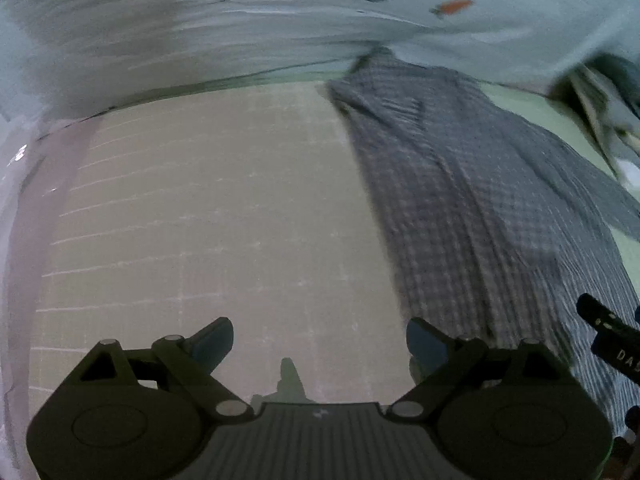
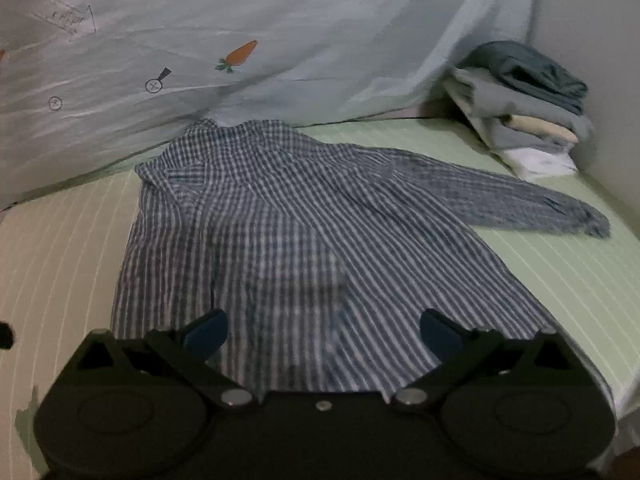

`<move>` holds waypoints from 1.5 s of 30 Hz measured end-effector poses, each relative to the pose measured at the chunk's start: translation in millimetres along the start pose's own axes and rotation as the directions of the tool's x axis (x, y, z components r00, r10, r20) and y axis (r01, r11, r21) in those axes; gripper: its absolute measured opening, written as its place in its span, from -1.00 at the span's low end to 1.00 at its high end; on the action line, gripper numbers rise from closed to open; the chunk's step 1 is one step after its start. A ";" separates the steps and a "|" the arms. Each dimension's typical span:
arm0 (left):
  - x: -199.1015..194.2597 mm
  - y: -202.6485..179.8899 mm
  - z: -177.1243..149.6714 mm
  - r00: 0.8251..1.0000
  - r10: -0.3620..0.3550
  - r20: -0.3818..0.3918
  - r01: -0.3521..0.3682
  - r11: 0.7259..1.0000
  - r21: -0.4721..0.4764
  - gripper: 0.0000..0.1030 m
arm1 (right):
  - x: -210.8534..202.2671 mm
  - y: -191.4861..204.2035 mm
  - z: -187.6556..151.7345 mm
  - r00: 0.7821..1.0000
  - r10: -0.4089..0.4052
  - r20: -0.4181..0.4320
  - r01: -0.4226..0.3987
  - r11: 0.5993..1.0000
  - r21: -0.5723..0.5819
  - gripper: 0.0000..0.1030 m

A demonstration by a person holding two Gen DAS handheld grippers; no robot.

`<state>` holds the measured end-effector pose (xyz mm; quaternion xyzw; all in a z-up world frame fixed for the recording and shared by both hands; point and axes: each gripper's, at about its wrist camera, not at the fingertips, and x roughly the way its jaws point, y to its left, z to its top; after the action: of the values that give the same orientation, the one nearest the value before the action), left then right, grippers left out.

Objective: Fold clothes

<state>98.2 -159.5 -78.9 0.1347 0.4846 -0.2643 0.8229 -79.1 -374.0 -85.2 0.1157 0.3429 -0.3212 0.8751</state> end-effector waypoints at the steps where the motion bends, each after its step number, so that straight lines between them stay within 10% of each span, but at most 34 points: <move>1: -0.9 -6.6 -2.6 1.000 -0.005 0.001 0.005 1.000 0.017 0.81 | -2.7 -5.5 -4.2 1.000 -0.002 0.000 0.002 1.000 0.011 1.00; 13: 3.7 -122.8 7.1 0.994 0.106 0.032 -0.105 0.994 -0.035 0.81 | 20.4 -94.2 -2.6 0.996 0.088 0.000 -0.088 0.996 0.002 1.00; 26: 12.4 -254.9 5.7 0.979 0.201 -0.014 -0.201 0.969 -0.145 0.85 | 107.6 -297.1 51.5 0.988 0.134 -0.080 -0.135 0.991 -0.009 1.00; 35: 22.4 -264.2 16.2 0.947 0.316 -0.061 -0.322 0.934 -0.156 0.85 | 173.5 -408.5 64.3 0.998 0.019 -0.061 -0.009 0.987 0.161 1.00; 45: 26.1 -251.8 15.7 0.923 0.368 -0.112 -0.384 0.898 -0.216 0.85 | 230.1 -441.8 96.1 0.994 -0.066 -0.089 0.079 0.986 0.144 0.97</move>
<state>-22.6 -382.5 -85.1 0.1367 0.5051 -0.0368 0.8514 -183.5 -864.5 -161.7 0.1810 0.3587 -0.3723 0.8366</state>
